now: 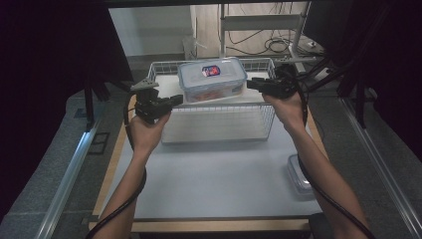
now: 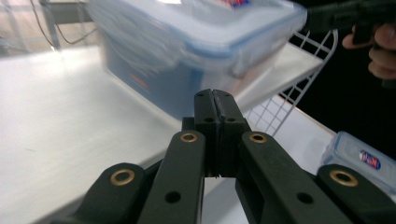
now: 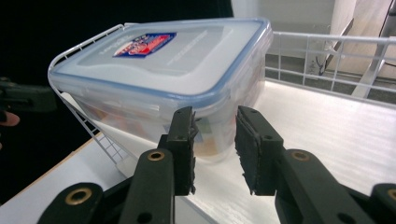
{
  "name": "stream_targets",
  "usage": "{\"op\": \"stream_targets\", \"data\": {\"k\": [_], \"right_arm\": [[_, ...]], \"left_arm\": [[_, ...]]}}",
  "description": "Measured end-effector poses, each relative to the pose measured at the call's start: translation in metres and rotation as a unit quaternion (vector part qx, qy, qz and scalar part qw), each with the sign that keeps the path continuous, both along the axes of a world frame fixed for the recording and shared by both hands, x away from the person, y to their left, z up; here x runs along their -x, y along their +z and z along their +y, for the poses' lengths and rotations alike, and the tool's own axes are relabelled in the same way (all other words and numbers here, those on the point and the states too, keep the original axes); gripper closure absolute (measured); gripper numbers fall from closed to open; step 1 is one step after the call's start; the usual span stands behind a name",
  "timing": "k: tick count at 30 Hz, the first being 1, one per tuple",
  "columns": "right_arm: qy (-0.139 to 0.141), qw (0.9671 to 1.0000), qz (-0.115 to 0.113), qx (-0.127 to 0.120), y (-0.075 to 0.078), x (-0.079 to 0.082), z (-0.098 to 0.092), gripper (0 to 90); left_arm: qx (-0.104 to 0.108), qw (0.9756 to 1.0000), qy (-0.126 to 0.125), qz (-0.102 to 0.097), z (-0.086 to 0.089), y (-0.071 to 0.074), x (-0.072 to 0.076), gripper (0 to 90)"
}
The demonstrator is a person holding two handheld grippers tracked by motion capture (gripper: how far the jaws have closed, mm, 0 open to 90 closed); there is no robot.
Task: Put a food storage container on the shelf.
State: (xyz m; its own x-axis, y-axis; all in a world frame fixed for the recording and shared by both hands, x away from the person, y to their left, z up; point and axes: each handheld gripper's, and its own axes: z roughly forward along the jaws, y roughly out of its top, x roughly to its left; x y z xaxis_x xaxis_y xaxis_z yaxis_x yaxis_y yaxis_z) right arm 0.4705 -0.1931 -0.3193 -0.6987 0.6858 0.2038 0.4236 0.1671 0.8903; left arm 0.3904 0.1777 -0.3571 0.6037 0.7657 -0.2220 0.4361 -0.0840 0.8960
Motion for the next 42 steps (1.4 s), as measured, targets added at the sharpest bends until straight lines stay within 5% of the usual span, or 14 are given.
{"op": "stream_targets", "data": {"k": [6, 23, 33, 42], "right_arm": [[0.005, 0.9999, -0.001, 0.009, -0.008, 0.004, 0.002, 67.0], [0.013, 0.9995, -0.009, 0.028, -0.023, 0.017, 0.0, 63.4], [0.033, 0.9981, -0.024, 0.046, -0.031, 0.042, -0.001, 56.2], [0.059, 0.9949, -0.024, 0.078, -0.053, 0.069, -0.002, 43.5]], "left_arm": [[-0.02, 0.9998, -0.001, -0.002, -0.013, -0.005, -0.009, 89.8], [-0.031, 0.9991, 0.025, 0.016, -0.017, -0.003, -0.031, 87.9], [-0.043, 0.9991, 0.003, -0.004, -0.017, -0.008, 0.005, 73.1], [-0.05, 0.9987, -0.006, 0.002, -0.01, -0.039, 0.048, 52.9]]}}
